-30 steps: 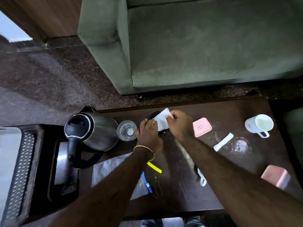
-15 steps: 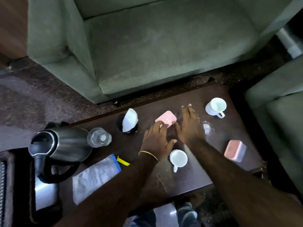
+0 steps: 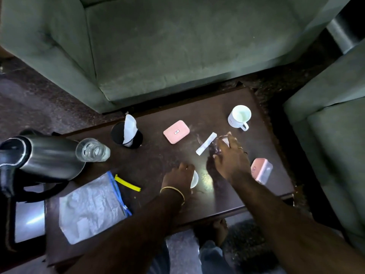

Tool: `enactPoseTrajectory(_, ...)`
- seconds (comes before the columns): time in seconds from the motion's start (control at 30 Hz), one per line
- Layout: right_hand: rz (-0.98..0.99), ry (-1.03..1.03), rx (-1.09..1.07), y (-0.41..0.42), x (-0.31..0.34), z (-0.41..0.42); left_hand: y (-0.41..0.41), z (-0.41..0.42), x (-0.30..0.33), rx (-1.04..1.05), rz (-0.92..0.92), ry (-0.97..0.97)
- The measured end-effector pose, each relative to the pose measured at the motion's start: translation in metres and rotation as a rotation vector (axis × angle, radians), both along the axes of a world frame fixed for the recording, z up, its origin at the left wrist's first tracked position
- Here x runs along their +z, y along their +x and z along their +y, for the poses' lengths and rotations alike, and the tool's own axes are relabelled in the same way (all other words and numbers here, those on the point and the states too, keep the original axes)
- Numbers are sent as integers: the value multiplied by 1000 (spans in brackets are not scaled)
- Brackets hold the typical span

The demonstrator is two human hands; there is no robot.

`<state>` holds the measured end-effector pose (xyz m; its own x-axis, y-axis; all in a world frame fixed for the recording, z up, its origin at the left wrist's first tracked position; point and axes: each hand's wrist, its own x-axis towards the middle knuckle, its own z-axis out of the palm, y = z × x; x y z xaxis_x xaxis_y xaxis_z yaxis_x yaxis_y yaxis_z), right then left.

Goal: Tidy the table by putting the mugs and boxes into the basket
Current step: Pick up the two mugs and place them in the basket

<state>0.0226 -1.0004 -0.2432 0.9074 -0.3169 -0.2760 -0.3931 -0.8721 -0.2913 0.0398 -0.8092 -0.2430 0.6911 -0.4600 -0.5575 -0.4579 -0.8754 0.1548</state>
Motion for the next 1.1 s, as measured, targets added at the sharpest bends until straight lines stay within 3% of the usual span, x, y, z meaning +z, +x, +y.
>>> enactPoseTrajectory(0.2,4,-97,102,0,8,-31,6,-10,8,51,29,-36)
enactPoseTrajectory(0.47,-11,-224,128,75,26,-92,61,-52,28,73,-79,-153)
enactPoseTrajectory(0.53,12,-178,111,92,22,-99,75,-60,28,66,-98,-158)
enactPoseTrajectory(0.67,280,16,58,113,11,-114,94,-67,23,62,-102,-167)
enactPoseTrajectory(0.9,224,54,71,117,12,-120,104,-63,19,106,-103,-205)
enactPoseTrajectory(1.1,175,120,29,98,51,-88,105,-42,57,147,-98,-204)
